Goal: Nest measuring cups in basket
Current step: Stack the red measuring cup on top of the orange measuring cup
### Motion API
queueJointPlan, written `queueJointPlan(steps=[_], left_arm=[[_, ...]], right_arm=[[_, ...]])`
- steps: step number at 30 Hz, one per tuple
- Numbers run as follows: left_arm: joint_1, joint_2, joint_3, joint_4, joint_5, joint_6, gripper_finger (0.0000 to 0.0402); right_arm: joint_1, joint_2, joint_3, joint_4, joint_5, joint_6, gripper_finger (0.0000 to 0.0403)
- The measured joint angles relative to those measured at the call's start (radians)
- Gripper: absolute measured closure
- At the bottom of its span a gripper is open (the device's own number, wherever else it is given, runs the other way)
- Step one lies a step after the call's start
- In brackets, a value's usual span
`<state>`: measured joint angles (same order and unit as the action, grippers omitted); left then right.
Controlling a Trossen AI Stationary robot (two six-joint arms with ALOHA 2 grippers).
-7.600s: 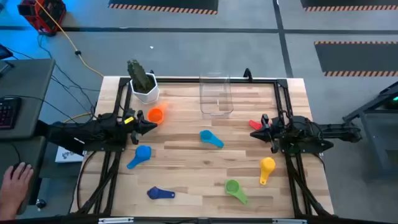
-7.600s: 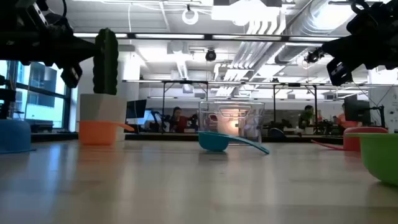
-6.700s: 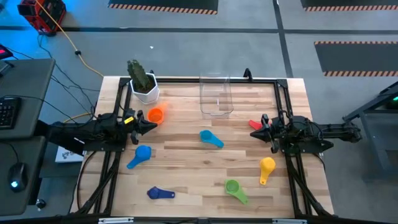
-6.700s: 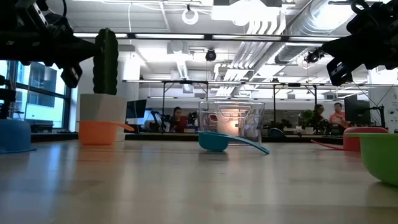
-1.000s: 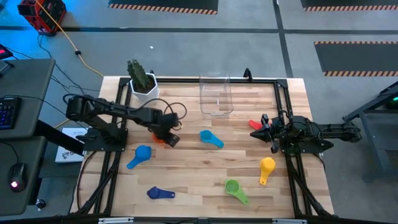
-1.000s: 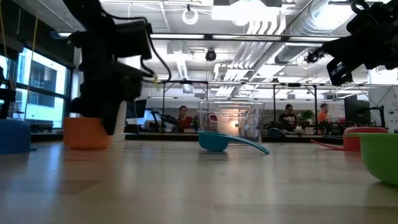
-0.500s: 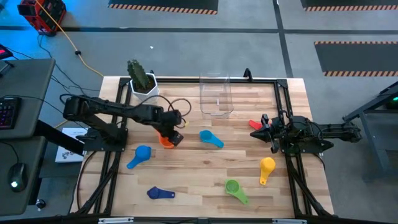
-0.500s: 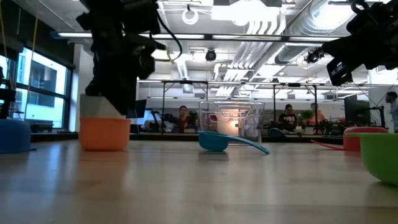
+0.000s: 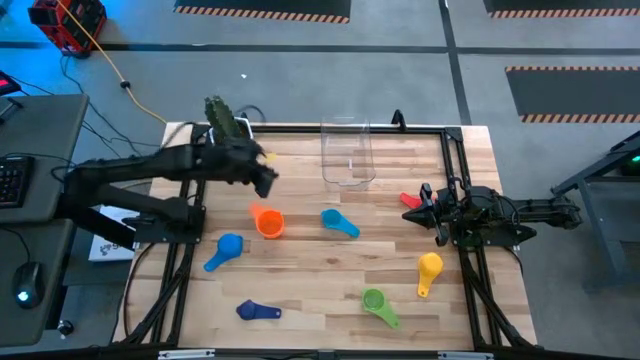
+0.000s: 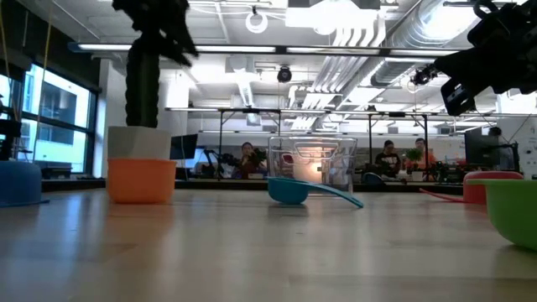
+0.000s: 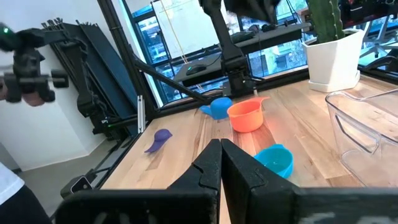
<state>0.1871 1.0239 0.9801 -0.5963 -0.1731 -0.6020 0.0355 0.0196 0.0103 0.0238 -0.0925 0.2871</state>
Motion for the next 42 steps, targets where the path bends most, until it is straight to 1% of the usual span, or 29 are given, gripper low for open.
queueJointPlan(steps=[2,4,6,8,9,11,13,14,16,17,18,19,20,22,24,26,28,29,30,33,35,36,38,40,42], left_arm=[[0.0,-0.058,-0.047,0.11,-0.02,0.01,0.0314],[-0.004,-0.103,-0.103,0.224,-0.023,0.0,0.0342],[-0.017,-0.137,-0.17,0.336,-0.025,-0.017,0.0378],[-0.032,-0.164,-0.242,0.469,-0.024,-0.028,0.0394],[-0.039,-0.175,-0.274,0.544,-0.024,-0.038,0.0393],[-0.047,-0.193,-0.328,0.684,-0.024,-0.048,0.0392],[-0.047,-0.206,-0.359,0.769,-0.024,-0.048,0.0398],[-0.046,-0.209,-0.365,0.793,-0.024,-0.05,0.04],[-0.04,-0.212,-0.364,0.806,-0.024,-0.049,0.0398],[-0.036,-0.213,-0.364,0.812,-0.024,-0.049,0.0398],[-0.034,-0.216,-0.364,0.812,-0.023,-0.049,0.0398],[-0.03,-0.218,-0.364,0.811,-0.021,-0.049,0.0399],[-0.028,-0.218,-0.363,0.812,-0.021,-0.049,0.04],[-0.02,-0.218,-0.363,0.811,-0.02,-0.049,0.0401],[-0.006,-0.218,-0.363,0.811,-0.02,-0.036,0.0401],[0.011,-0.218,-0.363,0.811,-0.021,-0.032,0.0401],[0.029,-0.218,-0.363,0.811,-0.019,-0.033,0.0401],[0.037,-0.218,-0.363,0.811,-0.011,-0.032,0.0401],[0.045,-0.218,-0.363,0.811,0.002,-0.033,0.0401],[0.06,-0.218,-0.363,0.811,0.049,-0.033,0.0401],[0.063,-0.218,-0.363,0.811,0.069,-0.033,0.0401],[0.063,-0.218,-0.363,0.809,0.072,-0.032,0.0401],[0.063,-0.218,-0.363,0.804,0.074,-0.032,0.0401],[0.063,-0.218,-0.363,0.801,0.074,-0.03,0.0401],[0.063,-0.218,-0.363,0.801,0.073,-0.023,0.0401]], right_arm=[[0.0,0.0,0.0,0.0,0.0,0.0,0.0402],[0.0,0.0,0.0,0.001,0.007,-0.004,0.0402],[0.0,0.0,0.0,0.019,0.068,-0.006,0.0402],[0.0,0.0,0.0,0.107,0.142,0.091,0.0402],[-0.002,0.001,0.0,0.181,0.195,0.145,0.0402],[-0.003,0.001,0.0,0.327,0.35,0.253,0.0402],[-0.004,0.0,0.0,0.461,0.509,0.353,0.0402],[-0.004,0.0,0.0,0.509,0.578,0.364,0.0402],[-0.008,0.0,0.0,0.557,0.736,0.325,0.0402],[-0.011,0.001,0.0,0.569,0.796,0.326,0.0402],[-0.016,0.005,0.0,0.588,0.836,0.362,0.0402],[-0.024,0.018,0.004,0.609,0.848,0.413,0.0402],[-0.034,0.041,0.017,0.611,0.831,0.46,0.0402],[-0.054,0.118,0.074,0.613,0.712,0.501,0.0402],[-0.071,0.237,0.164,0.617,0.591,0.508,0.0402],[-0.085,0.381,0.271,0.596,0.507,0.454,0.0402],[-0.101,0.517,0.392,0.483,0.446,0.364,0.0402],[-0.114,0.571,0.452,0.374,0.43,0.345,0.0402],[-0.131,0.621,0.516,0.234,0.424,0.373,0.0402],[-0.196,0.752,0.686,-0.305,0.375,0.572,0.0402],[-0.228,0.824,0.761,-0.611,0.303,0.596,0.0402],[-0.239,0.85,0.786,-0.73,0.268,0.591,0.0402],[-0.242,0.886,0.802,-0.909,0.242,0.609,0.0402],[-0.231,0.902,0.785,-1.021,0.238,0.661,0.0402],[-0.22,0.906,0.742,-1.12,0.231,0.753,0.0403]])
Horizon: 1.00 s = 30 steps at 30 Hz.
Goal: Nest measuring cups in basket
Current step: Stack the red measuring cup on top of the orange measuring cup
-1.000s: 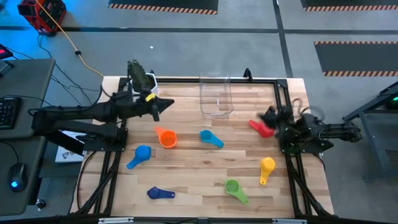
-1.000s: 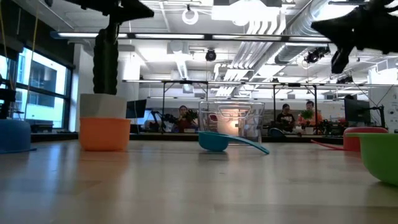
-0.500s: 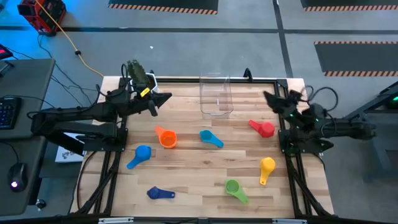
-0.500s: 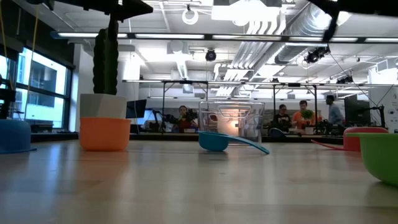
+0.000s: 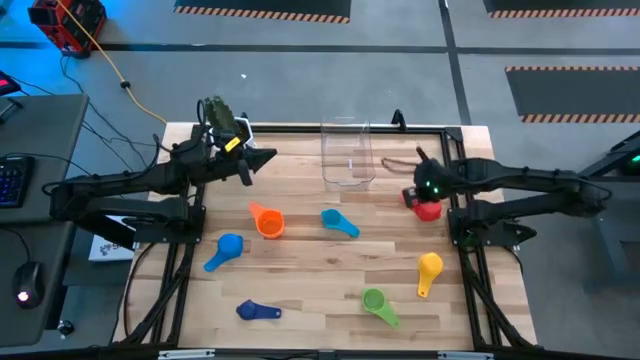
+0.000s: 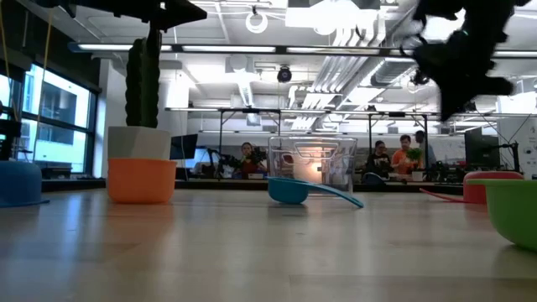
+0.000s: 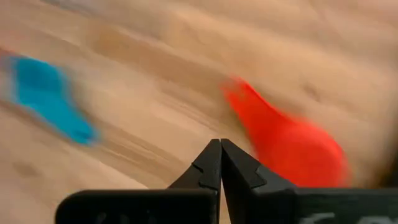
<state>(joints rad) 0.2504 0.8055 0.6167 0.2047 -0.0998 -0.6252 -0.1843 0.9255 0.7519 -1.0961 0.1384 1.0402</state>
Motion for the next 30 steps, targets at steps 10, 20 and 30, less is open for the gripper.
queueJointPlan(steps=[10,20,30], left_arm=[[0.0,0.0,0.0,0.001,-0.01,0.001,0.0401],[0.0,0.0,0.0,0.003,-0.014,-0.025,0.0401],[0.0,0.0,0.0,0.002,-0.019,-0.018,0.0401]], right_arm=[[0.058,0.07,-0.125,0.019,0.086,0.222,0.0403],[0.054,0.305,-0.12,0.019,0.172,0.243,0.0403],[0.083,0.329,-0.063,0.344,0.073,-0.013,0.0403]])
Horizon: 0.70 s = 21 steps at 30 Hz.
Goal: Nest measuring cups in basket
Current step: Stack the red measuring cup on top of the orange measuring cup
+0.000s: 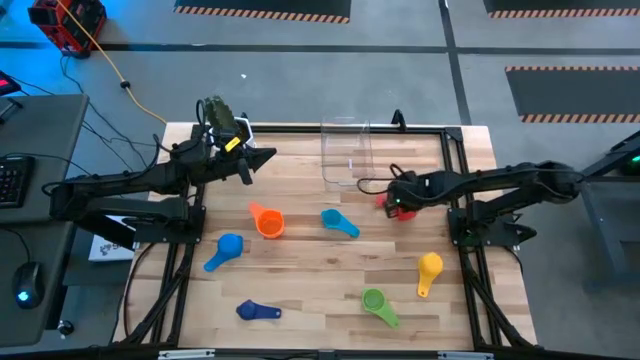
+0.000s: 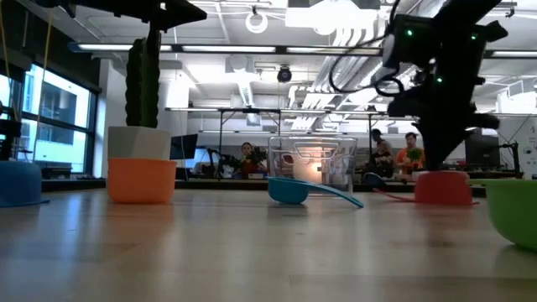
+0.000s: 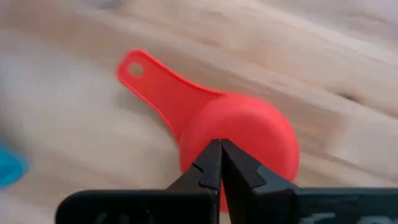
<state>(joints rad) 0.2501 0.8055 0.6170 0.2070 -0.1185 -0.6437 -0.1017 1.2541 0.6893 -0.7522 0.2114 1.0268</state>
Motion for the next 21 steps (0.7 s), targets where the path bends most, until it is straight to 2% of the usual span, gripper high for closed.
queueJointPlan(steps=[4,8,13,16,21], left_arm=[[0.0,0.0,0.0,0.0,-0.003,0.0,0.0401],[0.0,0.0,0.0,0.0,-0.007,0.001,0.0401],[0.0,0.0,0.0,0.0,-0.025,0.0,0.0401],[0.0,0.0,0.0,0.0,-0.027,0.0,0.0401],[0.0,0.0,0.0,0.0,-0.027,-0.001,0.0401]], right_arm=[[0.05,0.016,0.0,0.046,-0.105,-0.149,0.0403],[0.126,0.026,0.002,0.059,-0.135,-0.347,0.0403],[0.186,0.007,0.048,-0.002,-0.225,-0.615,0.0403],[0.209,-0.015,0.074,-0.028,-0.254,-0.662,0.0403],[0.233,-0.019,0.058,0.172,-0.489,-0.651,0.0403]])
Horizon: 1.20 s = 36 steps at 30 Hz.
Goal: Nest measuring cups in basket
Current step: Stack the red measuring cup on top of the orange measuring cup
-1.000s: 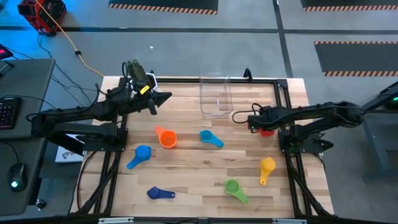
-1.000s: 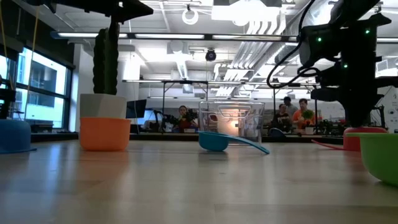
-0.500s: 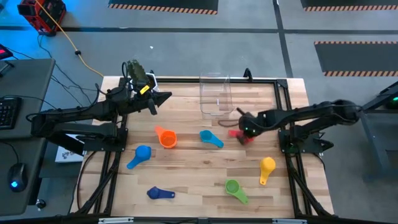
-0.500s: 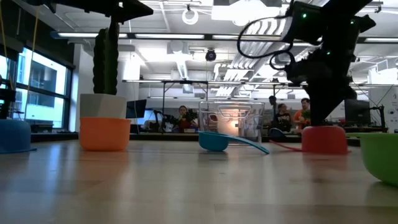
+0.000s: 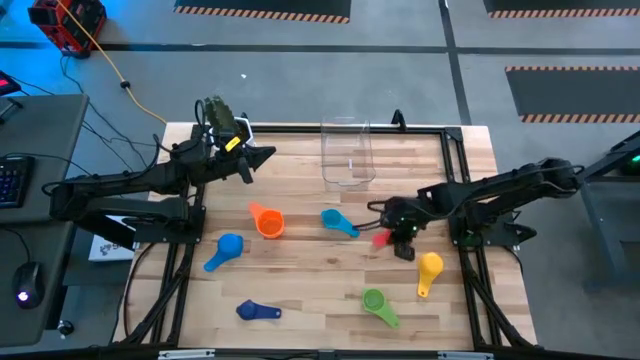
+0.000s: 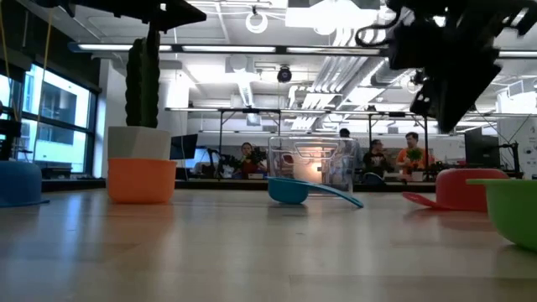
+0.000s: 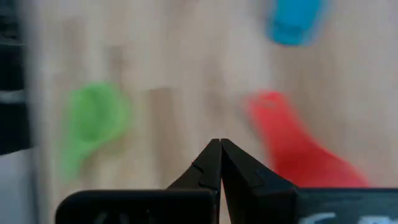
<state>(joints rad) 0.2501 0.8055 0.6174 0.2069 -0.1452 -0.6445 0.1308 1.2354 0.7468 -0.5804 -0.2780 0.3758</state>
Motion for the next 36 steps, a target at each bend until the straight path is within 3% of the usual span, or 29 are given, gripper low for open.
queueJointPlan(steps=[2,5,8,15,18,21,25,36], left_arm=[[0.0,0.0,0.0,0.0,0.0,0.001,0.0401],[0.0,0.0,0.0,0.0,0.0,-0.005,0.0401],[0.0,0.0,0.0,0.0,0.0,-0.006,0.0401],[0.0,0.0,0.0,0.0,0.001,-0.008,0.0401],[0.0,0.0,0.0,-0.001,0.002,-0.006,0.0401],[0.0,0.0,0.0,-0.001,0.002,0.003,0.0401],[0.0,0.0,0.0,-0.001,0.003,0.01,0.0401],[0.0,0.0,0.0,0.0,0.002,0.01,0.0401]], right_arm=[[0.012,0.026,-0.006,0.064,-0.008,0.035,0.0403],[0.022,0.07,-0.005,0.147,0.083,0.135,0.0402],[0.023,0.123,0.006,0.181,0.069,0.165,0.0392],[0.029,0.241,0.123,0.087,0.0,0.063,0.0287],[0.038,0.285,0.139,-0.016,-0.073,0.007,0.0266],[0.06,0.311,0.138,-0.185,0.0,0.009,0.0294],[0.073,0.312,0.126,-0.272,0.05,0.033,0.0386],[0.073,0.243,-0.062,-0.206,0.074,0.236,0.0401]])
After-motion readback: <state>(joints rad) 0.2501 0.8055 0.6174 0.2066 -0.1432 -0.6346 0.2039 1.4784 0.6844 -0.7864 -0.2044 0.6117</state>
